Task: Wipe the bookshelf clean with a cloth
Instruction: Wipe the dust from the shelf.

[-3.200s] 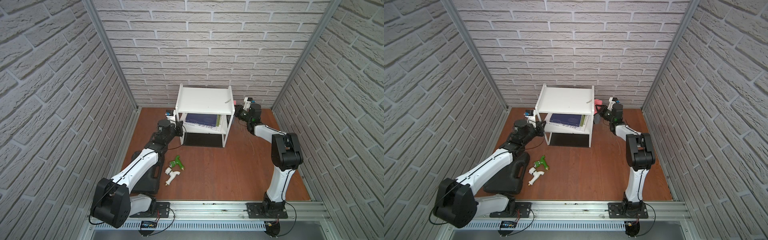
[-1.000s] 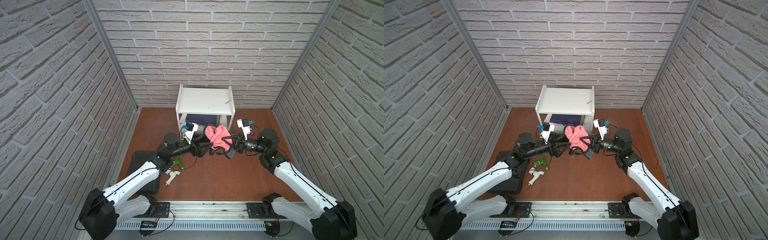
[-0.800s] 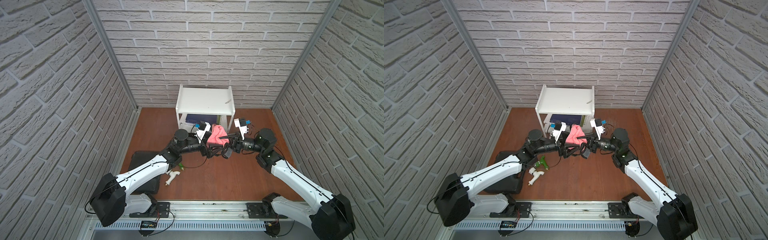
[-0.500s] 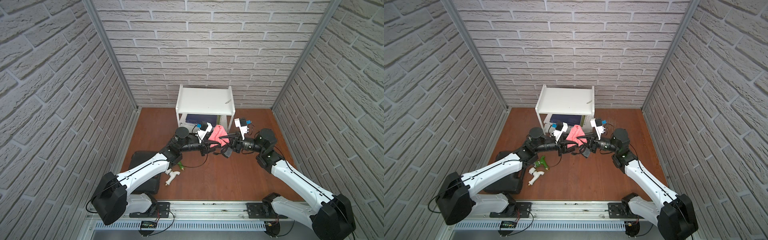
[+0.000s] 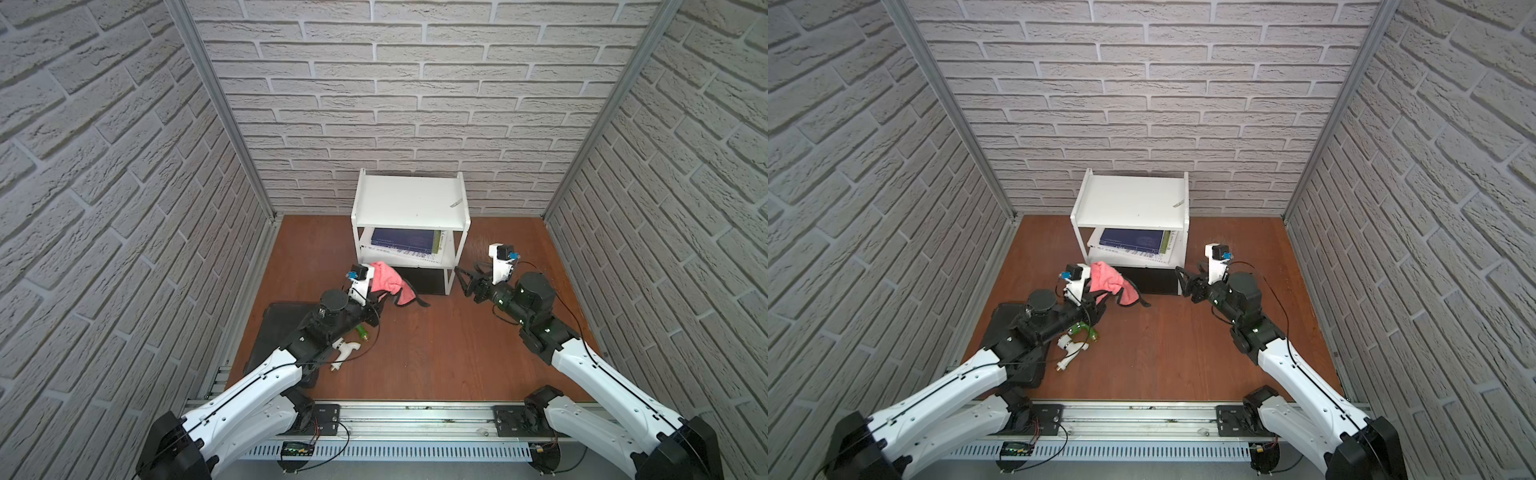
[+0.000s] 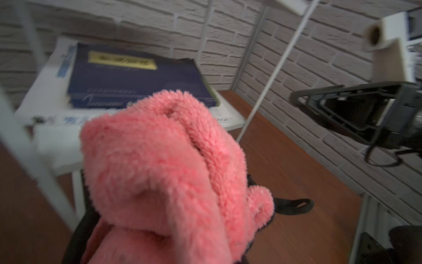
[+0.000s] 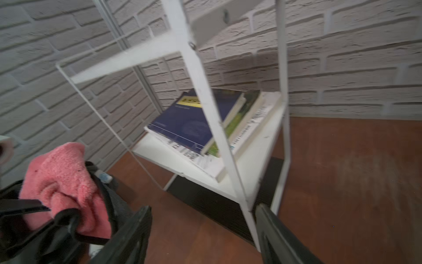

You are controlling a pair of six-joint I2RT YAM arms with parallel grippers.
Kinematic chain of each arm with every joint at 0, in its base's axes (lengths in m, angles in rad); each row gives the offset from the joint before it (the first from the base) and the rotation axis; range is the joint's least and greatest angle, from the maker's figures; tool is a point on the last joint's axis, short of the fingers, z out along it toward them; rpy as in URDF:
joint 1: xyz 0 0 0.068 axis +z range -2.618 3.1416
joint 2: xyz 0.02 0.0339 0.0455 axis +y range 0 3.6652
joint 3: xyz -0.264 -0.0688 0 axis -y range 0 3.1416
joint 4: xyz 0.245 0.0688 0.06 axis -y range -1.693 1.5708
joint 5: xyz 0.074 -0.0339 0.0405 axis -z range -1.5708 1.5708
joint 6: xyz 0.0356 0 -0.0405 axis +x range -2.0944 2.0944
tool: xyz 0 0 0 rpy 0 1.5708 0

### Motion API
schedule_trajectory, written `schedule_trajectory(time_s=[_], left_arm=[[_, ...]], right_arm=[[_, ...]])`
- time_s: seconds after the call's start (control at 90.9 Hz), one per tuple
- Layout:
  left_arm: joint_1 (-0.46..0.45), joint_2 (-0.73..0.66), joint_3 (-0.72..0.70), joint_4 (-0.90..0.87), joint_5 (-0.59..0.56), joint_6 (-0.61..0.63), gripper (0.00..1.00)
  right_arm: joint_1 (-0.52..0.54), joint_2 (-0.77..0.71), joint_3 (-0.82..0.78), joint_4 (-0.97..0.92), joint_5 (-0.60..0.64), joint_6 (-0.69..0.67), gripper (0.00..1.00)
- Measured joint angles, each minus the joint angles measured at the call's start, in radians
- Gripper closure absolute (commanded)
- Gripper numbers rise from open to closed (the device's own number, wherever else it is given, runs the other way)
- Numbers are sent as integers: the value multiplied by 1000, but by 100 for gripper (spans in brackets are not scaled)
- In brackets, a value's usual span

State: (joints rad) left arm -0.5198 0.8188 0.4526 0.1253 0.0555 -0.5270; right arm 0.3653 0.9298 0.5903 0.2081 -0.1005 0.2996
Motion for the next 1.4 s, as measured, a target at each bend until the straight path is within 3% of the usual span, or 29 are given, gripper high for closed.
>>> schedule_trajectory(time_s=[0.198, 0.462, 0.682, 0.836, 1.1, 1.287, 1.397], left_arm=[[249, -19, -53, -119, 60, -164, 100], [429, 202, 182, -76, 213, -208, 100], [441, 418, 183, 9, 214, -209, 100], [441, 533, 125, 39, 245, -223, 100], [441, 509, 284, 2, 239, -191, 100], [440, 529, 239, 90, 214, -201, 100], [440, 637, 154, 104, 208, -208, 100]], right_arm=[[0, 90, 39, -2, 68, -116, 30], [0, 269, 196, 157, 74, -169, 35], [0, 336, 233, 245, 70, -172, 51], [0, 350, 211, 253, 74, -173, 54], [0, 375, 224, 254, -4, -175, 55], [-1, 412, 248, 275, -40, -177, 69], [-4, 420, 261, 280, -38, -177, 87]])
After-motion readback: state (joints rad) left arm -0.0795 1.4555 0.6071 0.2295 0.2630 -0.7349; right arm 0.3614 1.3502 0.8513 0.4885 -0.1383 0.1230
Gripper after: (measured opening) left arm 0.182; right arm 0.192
